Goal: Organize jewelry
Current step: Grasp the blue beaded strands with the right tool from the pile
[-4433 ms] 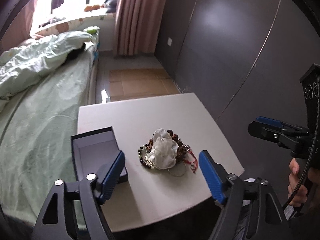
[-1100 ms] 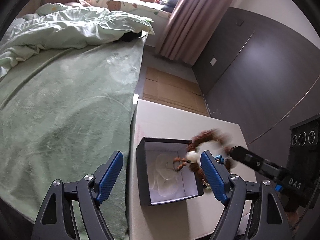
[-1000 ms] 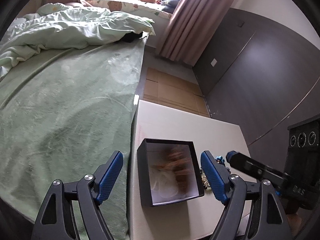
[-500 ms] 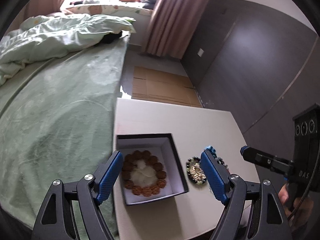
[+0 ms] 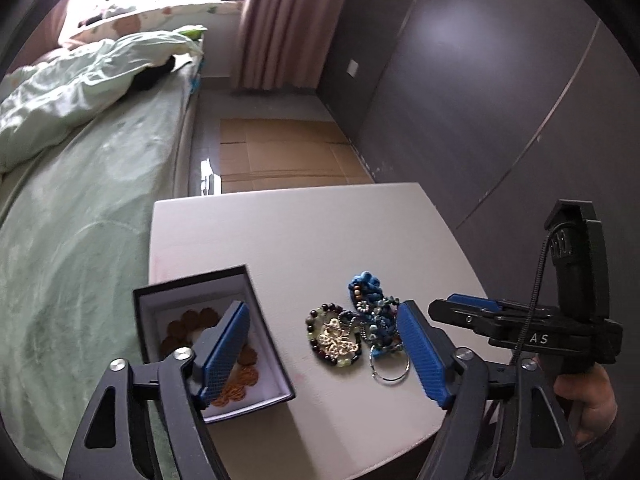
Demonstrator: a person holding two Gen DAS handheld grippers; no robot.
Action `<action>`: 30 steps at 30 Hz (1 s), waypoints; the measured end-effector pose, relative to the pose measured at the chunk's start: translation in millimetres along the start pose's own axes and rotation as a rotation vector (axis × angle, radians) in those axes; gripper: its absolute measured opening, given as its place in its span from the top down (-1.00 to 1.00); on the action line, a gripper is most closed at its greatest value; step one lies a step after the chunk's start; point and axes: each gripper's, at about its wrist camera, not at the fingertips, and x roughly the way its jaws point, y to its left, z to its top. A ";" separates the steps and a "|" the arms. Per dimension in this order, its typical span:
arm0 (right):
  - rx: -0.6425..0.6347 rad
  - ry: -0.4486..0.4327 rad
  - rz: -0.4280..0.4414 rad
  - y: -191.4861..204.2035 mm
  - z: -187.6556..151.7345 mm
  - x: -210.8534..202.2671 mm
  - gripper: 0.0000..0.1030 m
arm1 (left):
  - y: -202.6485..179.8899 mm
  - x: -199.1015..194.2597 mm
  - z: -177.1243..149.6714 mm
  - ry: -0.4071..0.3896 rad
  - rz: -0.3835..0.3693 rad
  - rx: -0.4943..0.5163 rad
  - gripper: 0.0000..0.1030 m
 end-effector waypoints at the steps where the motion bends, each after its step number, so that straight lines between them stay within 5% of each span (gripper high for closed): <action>1: 0.010 0.005 0.000 -5.3 -0.5 0.8 -0.06 | -3.6 4.3 2.3 0.016 0.001 0.011 -0.37; 6: 0.061 0.034 0.004 -25.5 -1.3 7.7 0.02 | -15.3 26.8 11.4 0.084 -0.005 0.034 -0.11; 13: 0.103 0.092 0.015 -34.6 -2.4 27.5 0.47 | -23.6 51.9 15.1 0.132 -0.018 0.041 0.10; 25: 0.095 0.155 -0.058 -26.5 -5.5 58.2 0.54 | -14.9 64.4 14.4 0.119 -0.049 0.020 0.11; 30: 0.128 0.132 -0.056 -33.8 -5.0 59.0 0.78 | -12.6 74.0 16.5 0.128 -0.044 0.013 0.11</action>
